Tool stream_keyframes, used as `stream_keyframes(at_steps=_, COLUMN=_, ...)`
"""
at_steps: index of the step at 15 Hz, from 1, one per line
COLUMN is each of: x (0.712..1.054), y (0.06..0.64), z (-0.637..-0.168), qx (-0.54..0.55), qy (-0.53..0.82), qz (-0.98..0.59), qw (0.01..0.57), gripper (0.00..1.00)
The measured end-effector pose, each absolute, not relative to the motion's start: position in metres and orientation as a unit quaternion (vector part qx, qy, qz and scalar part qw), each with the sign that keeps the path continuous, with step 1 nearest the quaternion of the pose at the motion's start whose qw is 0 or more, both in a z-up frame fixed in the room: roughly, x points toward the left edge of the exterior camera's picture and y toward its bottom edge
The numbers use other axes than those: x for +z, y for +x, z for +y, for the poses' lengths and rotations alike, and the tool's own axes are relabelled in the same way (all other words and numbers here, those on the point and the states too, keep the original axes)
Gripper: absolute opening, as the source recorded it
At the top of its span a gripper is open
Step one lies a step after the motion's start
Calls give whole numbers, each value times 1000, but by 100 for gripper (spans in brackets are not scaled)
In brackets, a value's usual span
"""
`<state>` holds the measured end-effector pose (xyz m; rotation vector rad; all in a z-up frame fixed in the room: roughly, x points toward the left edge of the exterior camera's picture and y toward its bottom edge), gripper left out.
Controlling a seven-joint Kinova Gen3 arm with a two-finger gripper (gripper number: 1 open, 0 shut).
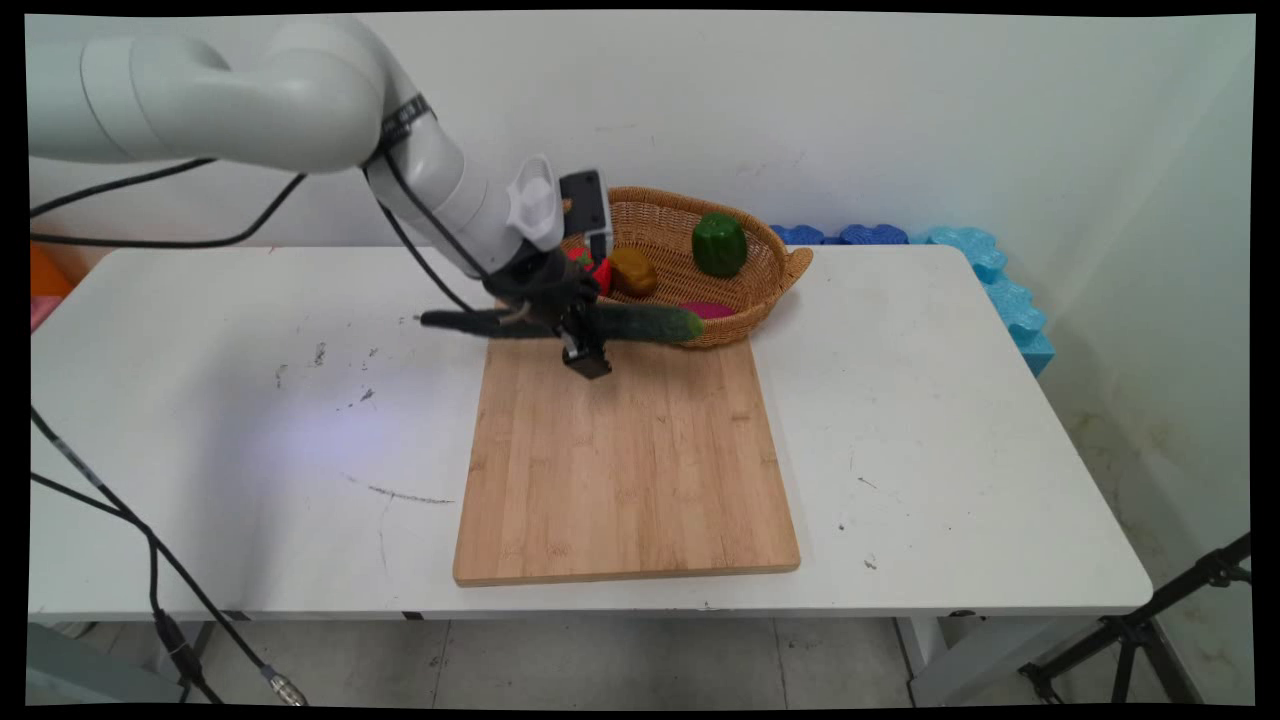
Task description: Place the picked object on the cutting board
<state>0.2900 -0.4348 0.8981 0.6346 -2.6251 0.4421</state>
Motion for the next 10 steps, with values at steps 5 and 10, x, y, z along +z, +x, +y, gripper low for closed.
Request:
stream_keyframes(at_steps=5, x=869, y=288, z=-428, qx=150, qy=251, qz=-936, qw=197, gripper=0)
stream_keyframes(at_steps=10, x=844, y=285, z=-427, qx=145, qy=263, qz=-934, qw=195, gripper=0)
